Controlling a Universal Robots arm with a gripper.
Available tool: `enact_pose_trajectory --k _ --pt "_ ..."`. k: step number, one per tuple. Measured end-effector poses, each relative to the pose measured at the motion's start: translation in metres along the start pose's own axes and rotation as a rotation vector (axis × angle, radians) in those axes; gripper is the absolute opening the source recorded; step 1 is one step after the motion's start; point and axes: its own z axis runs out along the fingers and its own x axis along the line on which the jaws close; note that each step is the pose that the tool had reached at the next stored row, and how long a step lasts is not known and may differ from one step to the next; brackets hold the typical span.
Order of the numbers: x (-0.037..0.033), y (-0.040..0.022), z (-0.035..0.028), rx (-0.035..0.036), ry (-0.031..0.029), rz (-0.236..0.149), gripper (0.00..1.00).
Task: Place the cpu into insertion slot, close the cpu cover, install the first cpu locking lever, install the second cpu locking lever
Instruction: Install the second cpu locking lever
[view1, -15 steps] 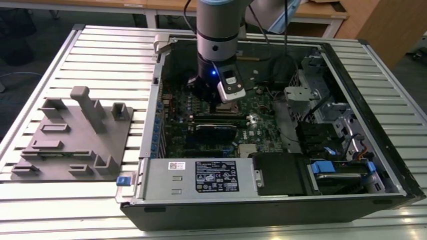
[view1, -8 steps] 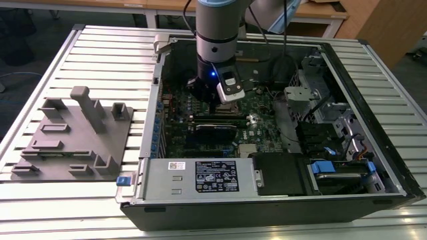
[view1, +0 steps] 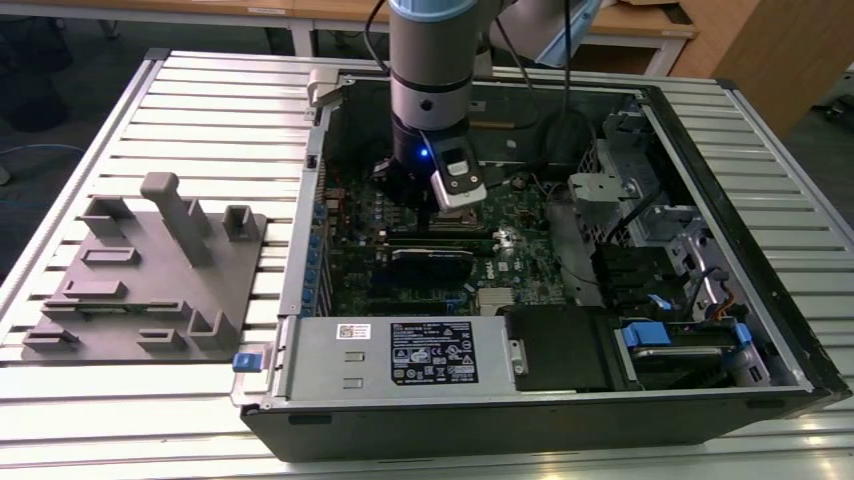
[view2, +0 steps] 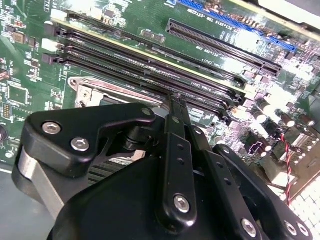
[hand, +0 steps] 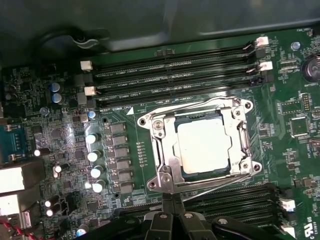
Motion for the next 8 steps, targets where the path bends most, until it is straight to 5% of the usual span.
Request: enact_pose_trajectory --k 8 --pt "0.0037 -0.0006 0.0034 -0.0029 0.0003 0.000 0.10"
